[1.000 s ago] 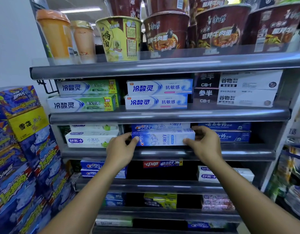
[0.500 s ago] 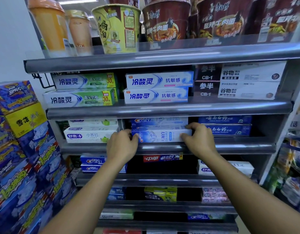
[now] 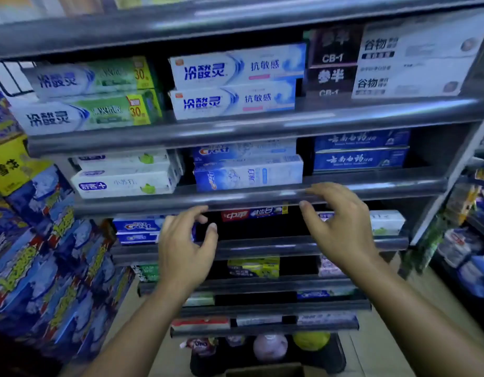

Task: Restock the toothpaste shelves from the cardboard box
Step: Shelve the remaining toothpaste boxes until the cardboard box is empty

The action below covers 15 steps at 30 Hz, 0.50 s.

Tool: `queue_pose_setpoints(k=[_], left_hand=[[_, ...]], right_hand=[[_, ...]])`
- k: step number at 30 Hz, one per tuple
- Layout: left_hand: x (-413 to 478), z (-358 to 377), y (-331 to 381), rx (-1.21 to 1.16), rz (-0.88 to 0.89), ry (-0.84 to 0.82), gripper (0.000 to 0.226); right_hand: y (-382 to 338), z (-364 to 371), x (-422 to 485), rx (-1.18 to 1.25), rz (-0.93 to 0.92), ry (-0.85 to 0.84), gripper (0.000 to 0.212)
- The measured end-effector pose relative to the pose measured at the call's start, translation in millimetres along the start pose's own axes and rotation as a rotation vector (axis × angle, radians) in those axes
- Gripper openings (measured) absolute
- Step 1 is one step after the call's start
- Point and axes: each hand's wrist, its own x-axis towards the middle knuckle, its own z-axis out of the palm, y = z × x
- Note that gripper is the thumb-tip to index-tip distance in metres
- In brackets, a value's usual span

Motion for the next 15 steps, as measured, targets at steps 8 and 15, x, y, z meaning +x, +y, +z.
queue_pose_setpoints(k=[8, 15], left_hand=[[-164.6, 74.3, -91.2, 0.029, -0.324, -0.543, 0.033], [-361.0, 173.9, -196.0, 0.175, -0.821, -1.038, 0.018]], right_hand=[[94.7, 50.1, -176.1, 0.039, 0.431, -0.367, 0.015], [194.5, 130.4, -394.8, -0.009, 0.948, -0.871, 0.014]])
